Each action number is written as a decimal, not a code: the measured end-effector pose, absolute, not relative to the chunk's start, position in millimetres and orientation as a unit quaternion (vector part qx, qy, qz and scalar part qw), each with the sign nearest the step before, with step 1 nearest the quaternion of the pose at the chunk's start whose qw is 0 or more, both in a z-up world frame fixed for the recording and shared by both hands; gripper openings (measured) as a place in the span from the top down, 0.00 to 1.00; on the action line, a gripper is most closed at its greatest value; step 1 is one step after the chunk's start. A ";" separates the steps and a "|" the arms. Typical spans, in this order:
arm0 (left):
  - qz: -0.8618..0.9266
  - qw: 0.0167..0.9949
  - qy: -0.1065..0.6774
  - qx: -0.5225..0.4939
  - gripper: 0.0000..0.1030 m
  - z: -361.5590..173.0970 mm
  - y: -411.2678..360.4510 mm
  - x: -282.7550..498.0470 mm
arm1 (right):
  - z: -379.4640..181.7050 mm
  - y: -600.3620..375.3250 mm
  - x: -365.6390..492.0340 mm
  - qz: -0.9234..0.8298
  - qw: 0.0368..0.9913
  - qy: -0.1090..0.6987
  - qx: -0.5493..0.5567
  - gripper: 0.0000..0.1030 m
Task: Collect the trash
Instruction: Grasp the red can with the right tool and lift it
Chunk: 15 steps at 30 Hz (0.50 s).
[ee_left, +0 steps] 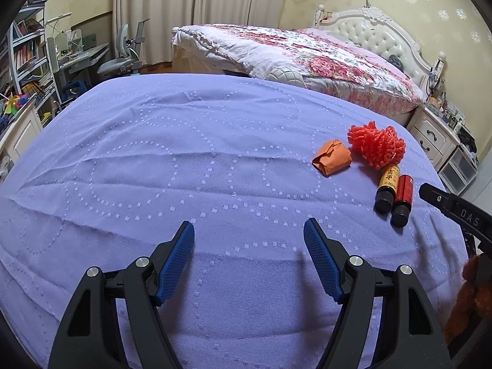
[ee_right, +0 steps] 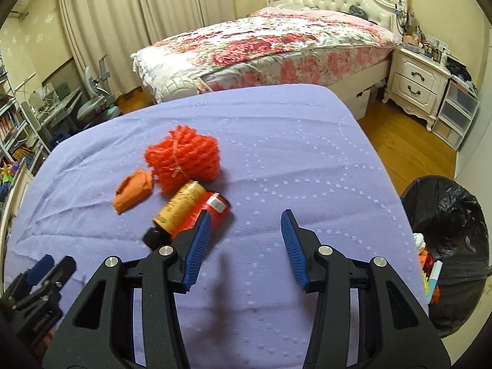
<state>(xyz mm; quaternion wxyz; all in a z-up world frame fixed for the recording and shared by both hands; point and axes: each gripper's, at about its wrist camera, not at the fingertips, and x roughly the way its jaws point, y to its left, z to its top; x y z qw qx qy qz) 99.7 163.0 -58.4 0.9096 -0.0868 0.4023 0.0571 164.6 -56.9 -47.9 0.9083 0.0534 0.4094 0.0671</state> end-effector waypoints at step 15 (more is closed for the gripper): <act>0.048 0.908 0.402 -0.104 0.31 -59.6 169.3 97.7 | -60.9 -31.3 171.6 0.069 0.900 0.430 0.021 0.57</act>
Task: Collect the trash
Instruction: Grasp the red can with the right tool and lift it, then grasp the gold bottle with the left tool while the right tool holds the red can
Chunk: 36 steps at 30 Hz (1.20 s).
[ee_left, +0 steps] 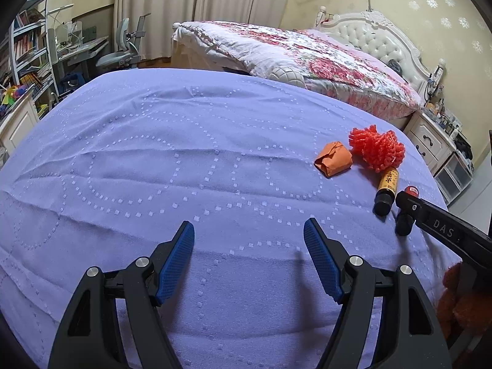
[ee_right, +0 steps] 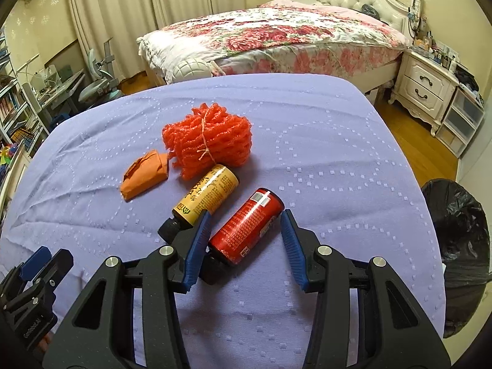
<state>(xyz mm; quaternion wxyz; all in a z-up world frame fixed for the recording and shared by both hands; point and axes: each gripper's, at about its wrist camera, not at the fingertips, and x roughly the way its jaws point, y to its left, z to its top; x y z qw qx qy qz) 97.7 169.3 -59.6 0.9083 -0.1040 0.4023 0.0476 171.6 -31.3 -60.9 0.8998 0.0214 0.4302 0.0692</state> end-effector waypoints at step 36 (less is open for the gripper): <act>-0.043 0.921 0.387 -0.010 0.30 -55.5 74.4 141.9 | -69.6 -96.5 153.3 0.041 0.906 0.420 0.021 0.76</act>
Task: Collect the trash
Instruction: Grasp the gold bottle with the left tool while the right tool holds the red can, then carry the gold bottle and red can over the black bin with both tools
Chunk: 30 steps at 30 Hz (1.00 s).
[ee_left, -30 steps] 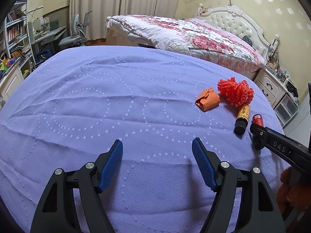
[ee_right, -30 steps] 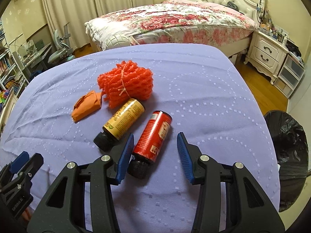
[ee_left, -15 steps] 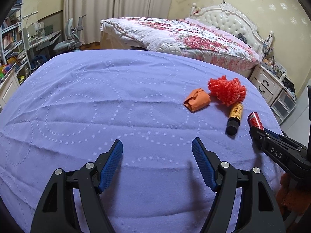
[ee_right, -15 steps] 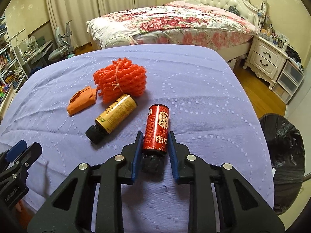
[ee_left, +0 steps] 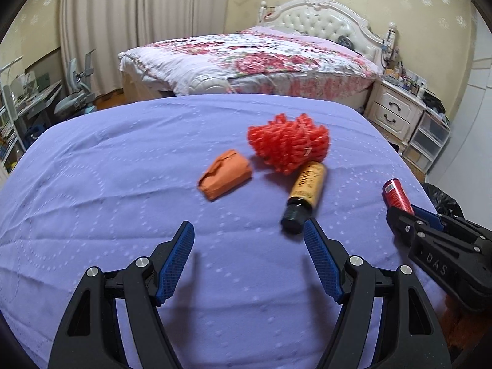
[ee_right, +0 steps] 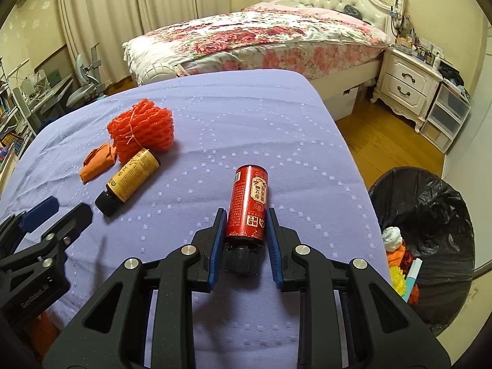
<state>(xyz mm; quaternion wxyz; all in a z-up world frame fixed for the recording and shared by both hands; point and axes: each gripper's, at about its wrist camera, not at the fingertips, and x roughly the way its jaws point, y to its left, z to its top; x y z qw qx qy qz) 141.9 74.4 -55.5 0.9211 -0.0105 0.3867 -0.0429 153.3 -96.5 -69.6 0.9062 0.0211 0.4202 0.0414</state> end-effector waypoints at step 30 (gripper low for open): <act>-0.078 0.905 0.418 0.019 0.76 -66.4 35.9 165.7 | -70.2 -106.3 150.1 0.056 0.906 0.418 0.036 0.75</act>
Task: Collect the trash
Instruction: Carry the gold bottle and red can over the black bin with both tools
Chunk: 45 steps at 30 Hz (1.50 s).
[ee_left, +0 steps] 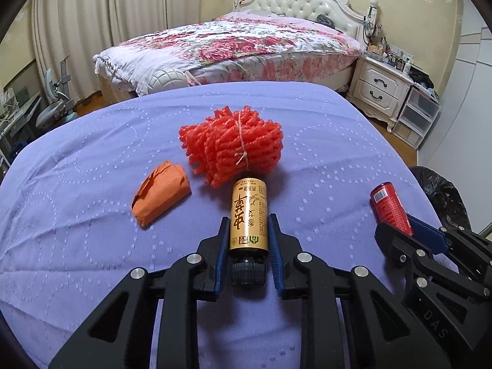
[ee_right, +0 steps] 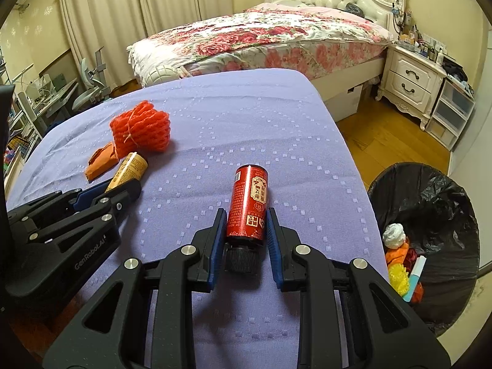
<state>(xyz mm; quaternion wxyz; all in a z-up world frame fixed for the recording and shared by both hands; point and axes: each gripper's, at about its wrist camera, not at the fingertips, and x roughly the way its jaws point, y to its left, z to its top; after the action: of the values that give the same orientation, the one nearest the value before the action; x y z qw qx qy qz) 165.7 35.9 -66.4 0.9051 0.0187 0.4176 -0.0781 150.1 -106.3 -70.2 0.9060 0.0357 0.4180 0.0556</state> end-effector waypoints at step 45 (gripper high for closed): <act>-0.177 0.922 0.343 0.030 0.76 -34.0 -61.2 74.1 | -38.5 -222.9 55.9 -0.056 0.927 0.363 0.072 0.76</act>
<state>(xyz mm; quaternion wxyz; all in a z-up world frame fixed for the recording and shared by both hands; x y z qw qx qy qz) 74.1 -61.2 -34.0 0.9222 0.0301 0.3428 -0.1767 55.9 -222.9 -38.5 0.9274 0.0722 0.3628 -0.0561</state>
